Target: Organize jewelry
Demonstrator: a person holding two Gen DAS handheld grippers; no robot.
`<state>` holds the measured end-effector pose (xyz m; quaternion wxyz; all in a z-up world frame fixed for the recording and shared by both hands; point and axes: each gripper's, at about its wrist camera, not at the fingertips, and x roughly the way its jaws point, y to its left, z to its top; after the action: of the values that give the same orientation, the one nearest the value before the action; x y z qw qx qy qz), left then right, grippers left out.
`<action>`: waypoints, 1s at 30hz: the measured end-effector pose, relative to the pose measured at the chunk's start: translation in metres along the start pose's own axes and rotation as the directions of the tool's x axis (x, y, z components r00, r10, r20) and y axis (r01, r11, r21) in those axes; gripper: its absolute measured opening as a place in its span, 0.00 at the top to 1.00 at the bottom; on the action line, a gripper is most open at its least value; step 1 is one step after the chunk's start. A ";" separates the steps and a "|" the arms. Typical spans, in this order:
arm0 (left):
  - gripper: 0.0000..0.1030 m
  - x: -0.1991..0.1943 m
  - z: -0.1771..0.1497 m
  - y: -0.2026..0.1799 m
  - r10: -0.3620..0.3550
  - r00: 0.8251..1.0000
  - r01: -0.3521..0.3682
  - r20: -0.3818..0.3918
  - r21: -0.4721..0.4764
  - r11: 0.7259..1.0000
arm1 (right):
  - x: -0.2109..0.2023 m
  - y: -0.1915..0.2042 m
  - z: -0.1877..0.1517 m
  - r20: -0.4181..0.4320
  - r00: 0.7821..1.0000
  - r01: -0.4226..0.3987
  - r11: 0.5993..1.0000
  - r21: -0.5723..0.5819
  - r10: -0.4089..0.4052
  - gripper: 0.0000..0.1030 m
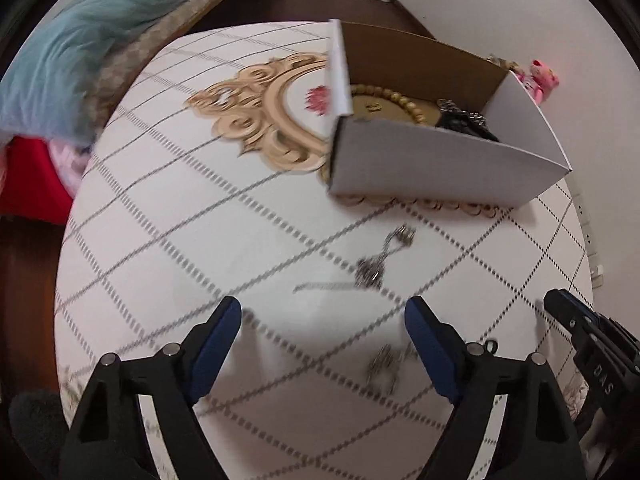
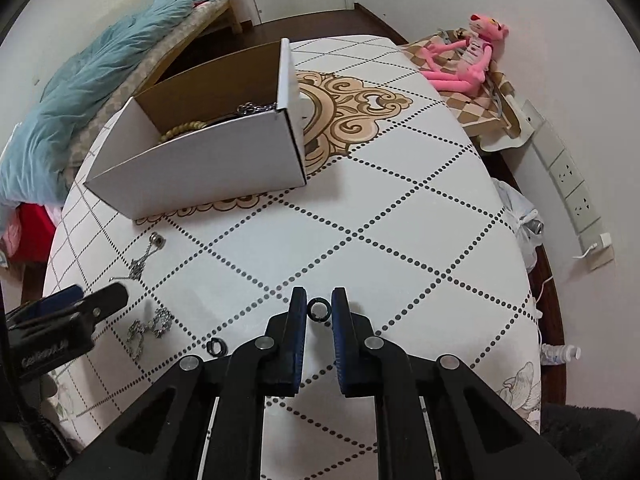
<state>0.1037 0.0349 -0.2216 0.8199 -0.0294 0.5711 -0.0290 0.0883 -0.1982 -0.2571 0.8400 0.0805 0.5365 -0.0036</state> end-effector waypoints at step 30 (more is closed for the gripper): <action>0.99 -0.104 0.039 0.002 -0.276 0.949 0.266 0.156 0.079 0.961 | -0.082 0.008 0.051 0.126 0.974 -0.191 0.981 0.013 0.188 0.87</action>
<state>0.1041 0.0458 -0.1110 0.8531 -0.0864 0.4906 -0.1551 0.0999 -0.2042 -0.1615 0.8672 0.1417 0.4729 0.0648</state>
